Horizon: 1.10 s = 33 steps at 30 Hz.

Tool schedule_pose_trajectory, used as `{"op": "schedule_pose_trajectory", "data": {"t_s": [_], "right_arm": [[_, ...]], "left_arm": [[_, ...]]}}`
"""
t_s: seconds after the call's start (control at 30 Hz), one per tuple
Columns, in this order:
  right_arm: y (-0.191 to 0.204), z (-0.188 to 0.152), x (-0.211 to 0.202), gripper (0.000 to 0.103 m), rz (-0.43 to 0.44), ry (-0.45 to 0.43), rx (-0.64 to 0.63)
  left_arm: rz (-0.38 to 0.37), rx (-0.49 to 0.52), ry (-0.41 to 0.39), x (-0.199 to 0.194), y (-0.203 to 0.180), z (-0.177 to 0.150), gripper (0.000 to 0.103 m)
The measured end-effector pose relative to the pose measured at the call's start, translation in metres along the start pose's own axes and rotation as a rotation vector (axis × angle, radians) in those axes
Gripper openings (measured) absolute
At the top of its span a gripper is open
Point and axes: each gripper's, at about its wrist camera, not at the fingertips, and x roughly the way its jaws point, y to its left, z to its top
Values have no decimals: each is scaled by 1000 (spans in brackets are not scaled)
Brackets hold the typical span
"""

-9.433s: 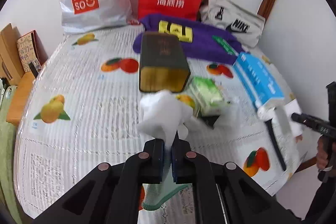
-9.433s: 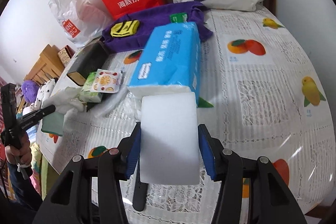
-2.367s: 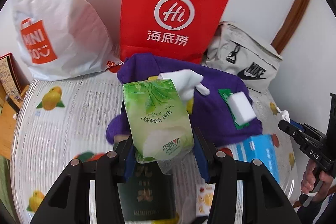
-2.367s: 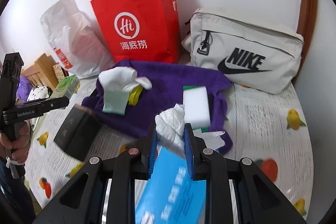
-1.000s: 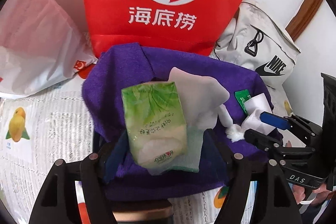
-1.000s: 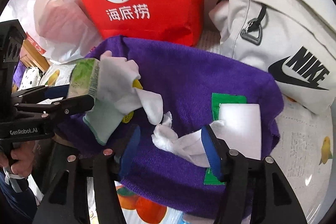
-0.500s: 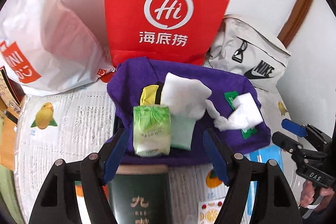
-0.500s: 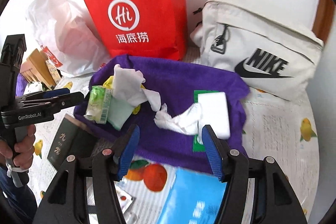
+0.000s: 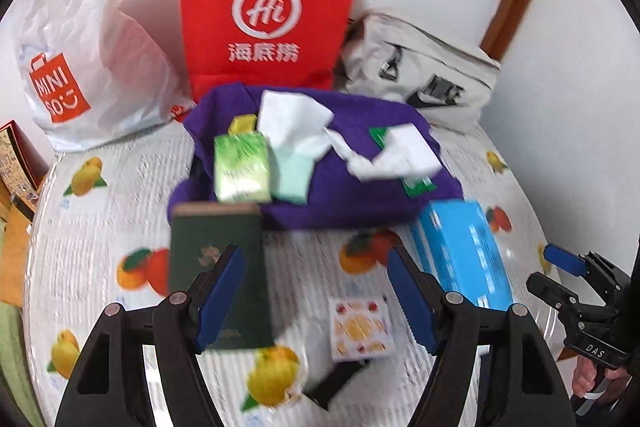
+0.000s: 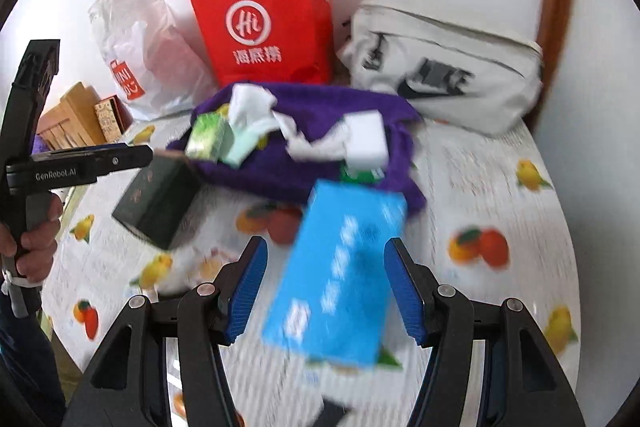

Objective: Organize soft objects
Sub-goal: 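Grasp the black watch strap with the right tool while the left grasps the orange sachet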

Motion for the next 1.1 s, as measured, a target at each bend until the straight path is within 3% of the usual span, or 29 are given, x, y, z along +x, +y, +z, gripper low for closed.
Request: {"op": "schedule_pose_trajectory", "data": {"t_s": [0.27,0.43,0.57,0.63,0.67,0.73,0.8,0.93,1.07,1.1], "right_arm": [[-15,-81,-14,61,-35,71,44],[-13,-127,9,49,-2,178,64],[-4,-147,21,49,9,218,61],[4,-151,22,49,-28,196,28],[8,-151,22,47,-36,188,11],[15,-151,26,27,-38,147,-38],[19,-146,30,24,-39,121,-91],[11,-134,33,24,-2,115,-87],[2,-139,27,44,17,147,-41],[2,-143,26,44,20,147,-33]], "left_arm": [[1,28,25,-2,-25,-44,72],[10,29,55,7,-32,-68,72],[20,23,79,12,-31,-84,72],[22,12,81,12,-27,-90,72],[23,7,81,12,-26,-91,72],[27,-4,84,12,-23,-94,72],[31,-9,85,13,-21,-94,72],[30,-17,85,14,-19,-95,72],[12,-19,94,20,-18,-96,72],[4,-18,98,23,-19,-95,72]]}}
